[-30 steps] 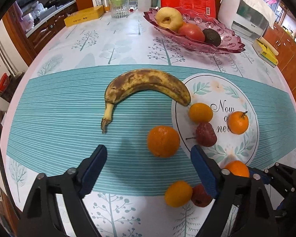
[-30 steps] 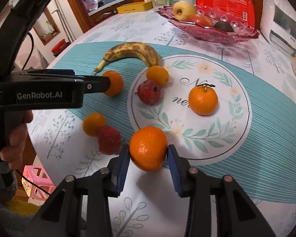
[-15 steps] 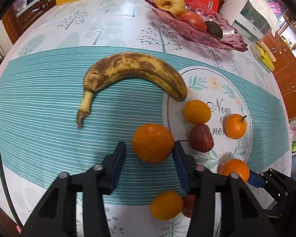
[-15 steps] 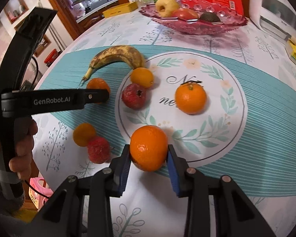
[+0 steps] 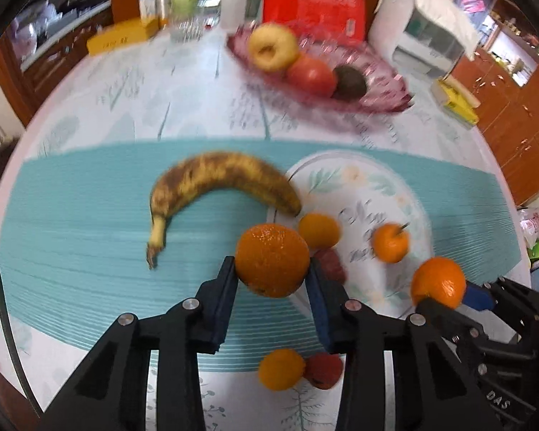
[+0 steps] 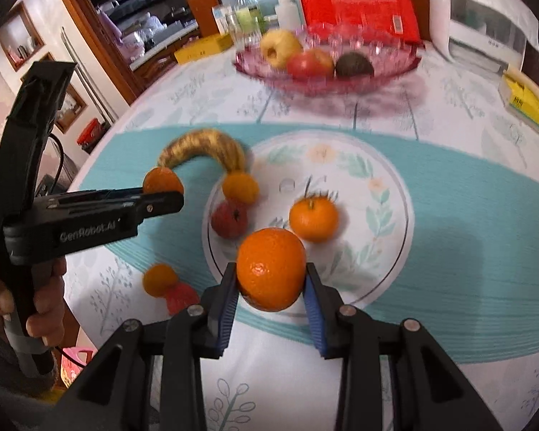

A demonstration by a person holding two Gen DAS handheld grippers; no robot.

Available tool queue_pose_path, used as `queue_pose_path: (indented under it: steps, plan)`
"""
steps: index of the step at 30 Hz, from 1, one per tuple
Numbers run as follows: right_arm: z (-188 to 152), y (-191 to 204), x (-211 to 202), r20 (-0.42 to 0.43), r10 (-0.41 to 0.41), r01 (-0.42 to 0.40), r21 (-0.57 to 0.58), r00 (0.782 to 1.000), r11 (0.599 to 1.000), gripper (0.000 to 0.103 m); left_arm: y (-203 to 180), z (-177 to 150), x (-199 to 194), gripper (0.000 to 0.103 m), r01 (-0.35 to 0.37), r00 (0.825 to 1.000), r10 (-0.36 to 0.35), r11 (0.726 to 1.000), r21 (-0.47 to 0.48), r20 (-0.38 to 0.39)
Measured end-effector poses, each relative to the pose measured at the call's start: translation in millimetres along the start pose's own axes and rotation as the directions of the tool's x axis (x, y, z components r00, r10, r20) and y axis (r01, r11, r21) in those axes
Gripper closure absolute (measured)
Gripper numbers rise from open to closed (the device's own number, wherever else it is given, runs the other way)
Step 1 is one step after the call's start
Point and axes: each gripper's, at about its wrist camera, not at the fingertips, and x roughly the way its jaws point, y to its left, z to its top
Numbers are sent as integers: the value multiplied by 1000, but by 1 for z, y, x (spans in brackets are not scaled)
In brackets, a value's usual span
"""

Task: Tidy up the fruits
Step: 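Carry both held oranges up and into the pink bowl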

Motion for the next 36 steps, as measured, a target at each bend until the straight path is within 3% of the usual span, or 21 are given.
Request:
queue_pose_path:
  steps: [8, 17, 29, 36]
  plan:
    - [51, 0, -49, 134, 4, -3, -3, 991, 1000, 68, -22, 38, -73, 66, -38, 991, 26, 995, 90, 132]
    - [113, 2, -104, 245, -39, 49, -35, 969, 998, 68, -34, 86, -131, 66, -125, 967, 87, 981, 148, 240]
    - [179, 5, -137, 346, -58, 87, -66, 936, 994, 68, -46, 143, -158, 66, -241, 931, 161, 945, 222, 328]
    - [228, -1, -128, 361, -85, 105, -37, 929, 994, 68, -47, 192, -158, 66, -261, 915, 165, 939, 226, 370]
